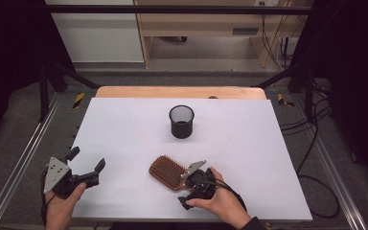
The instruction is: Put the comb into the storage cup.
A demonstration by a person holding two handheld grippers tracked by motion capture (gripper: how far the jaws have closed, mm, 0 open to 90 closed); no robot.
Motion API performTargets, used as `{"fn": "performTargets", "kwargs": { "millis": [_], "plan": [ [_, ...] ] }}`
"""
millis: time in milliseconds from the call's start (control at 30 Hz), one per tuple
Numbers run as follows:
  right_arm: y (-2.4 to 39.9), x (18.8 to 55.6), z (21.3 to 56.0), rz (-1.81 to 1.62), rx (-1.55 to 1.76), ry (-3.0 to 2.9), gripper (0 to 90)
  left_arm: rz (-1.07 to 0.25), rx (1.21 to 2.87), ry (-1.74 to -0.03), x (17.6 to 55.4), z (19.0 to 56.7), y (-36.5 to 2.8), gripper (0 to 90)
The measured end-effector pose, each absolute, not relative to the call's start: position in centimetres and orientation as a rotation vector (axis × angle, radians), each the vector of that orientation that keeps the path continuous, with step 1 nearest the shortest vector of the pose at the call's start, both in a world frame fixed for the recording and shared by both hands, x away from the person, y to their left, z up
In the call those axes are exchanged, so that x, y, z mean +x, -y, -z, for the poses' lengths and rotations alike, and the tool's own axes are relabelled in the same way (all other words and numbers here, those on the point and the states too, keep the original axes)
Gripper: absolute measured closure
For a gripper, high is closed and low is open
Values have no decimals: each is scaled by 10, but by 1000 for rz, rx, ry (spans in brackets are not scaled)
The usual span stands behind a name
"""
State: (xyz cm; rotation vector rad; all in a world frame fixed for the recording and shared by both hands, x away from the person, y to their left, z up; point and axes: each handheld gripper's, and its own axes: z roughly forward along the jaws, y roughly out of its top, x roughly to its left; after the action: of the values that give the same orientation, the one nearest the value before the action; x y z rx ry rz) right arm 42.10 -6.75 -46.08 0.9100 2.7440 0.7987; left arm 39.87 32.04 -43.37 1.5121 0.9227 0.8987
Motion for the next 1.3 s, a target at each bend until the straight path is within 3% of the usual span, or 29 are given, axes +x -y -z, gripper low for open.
{"fn": "performTargets", "kwargs": {
  "millis": [467,900,1300],
  "plan": [
    [69,422,463,-786,914,-2744,138,-899,1513,-920,399,434,-320,30],
    [72,425,461,-782,929,-2767,448,-899,1514,-920,399,434,-320,31],
    [72,429,459,-757,931,-2769,614,-898,1516,-920,399,434,-320,31]
  ]
}}
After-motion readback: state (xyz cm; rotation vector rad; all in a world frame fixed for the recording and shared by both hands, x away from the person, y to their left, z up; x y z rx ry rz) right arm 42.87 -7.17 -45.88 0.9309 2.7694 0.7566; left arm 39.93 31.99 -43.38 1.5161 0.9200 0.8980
